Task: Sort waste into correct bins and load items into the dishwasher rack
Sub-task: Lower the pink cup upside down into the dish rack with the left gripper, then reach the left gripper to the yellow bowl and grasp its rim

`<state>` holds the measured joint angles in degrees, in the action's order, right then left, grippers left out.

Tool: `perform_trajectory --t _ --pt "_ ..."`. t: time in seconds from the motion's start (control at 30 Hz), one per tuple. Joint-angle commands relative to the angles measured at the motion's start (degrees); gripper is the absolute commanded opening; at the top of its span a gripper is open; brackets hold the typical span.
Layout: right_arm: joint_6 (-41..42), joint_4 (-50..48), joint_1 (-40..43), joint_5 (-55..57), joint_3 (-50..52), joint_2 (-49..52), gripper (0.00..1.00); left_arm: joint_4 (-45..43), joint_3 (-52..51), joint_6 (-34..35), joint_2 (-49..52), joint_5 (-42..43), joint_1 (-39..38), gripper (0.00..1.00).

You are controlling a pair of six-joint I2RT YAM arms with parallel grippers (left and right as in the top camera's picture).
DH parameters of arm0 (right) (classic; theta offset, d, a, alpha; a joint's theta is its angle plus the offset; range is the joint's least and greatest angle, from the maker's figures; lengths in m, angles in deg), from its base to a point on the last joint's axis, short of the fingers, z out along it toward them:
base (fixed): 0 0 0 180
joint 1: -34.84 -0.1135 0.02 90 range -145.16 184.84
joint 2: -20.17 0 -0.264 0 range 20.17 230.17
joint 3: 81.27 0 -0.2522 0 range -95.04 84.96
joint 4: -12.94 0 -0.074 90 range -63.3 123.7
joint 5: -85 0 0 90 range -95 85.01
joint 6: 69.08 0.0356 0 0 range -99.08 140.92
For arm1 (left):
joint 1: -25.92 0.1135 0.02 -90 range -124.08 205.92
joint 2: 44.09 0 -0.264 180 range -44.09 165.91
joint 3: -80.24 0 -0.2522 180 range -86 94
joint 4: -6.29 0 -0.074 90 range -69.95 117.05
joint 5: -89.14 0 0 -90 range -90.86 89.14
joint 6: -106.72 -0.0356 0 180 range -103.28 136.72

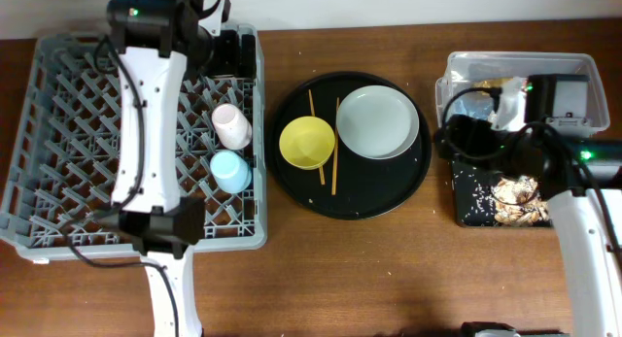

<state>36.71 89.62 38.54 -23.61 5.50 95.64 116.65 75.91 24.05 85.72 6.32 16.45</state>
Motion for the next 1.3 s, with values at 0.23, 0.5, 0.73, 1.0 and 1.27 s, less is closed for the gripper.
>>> perform_trajectory --t 0.23,0.5,0.73,1.0,1.27 --pt "-0.5 -0.4 -4.6 -0.2 -1.2 -0.1 0.98 0.1 -22.1 -0.1 -26.0 1.9 -0.5 0.99" --pt "-0.6 -0.5 -4.6 -0.2 -1.0 0.0 0.99 -14.5 -44.0 2.5 -27.3 4.3 -7.0 0.99" --pt "-0.6 0.2 -4.6 -0.2 -1.0 0.2 0.96 -27.4 -55.1 9.2 -23.9 -10.3 -15.7 0.98" --pt "-0.6 0.9 -4.6 -0.2 -1.0 1.7 0.93 -33.7 -57.3 9.1 -14.8 -10.2 -19.4 0.95" --pt "-0.6 0.8 -4.6 -0.2 -1.0 2.2 0.93 -38.6 -57.3 -13.1 -13.7 -10.2 -19.2 0.99"
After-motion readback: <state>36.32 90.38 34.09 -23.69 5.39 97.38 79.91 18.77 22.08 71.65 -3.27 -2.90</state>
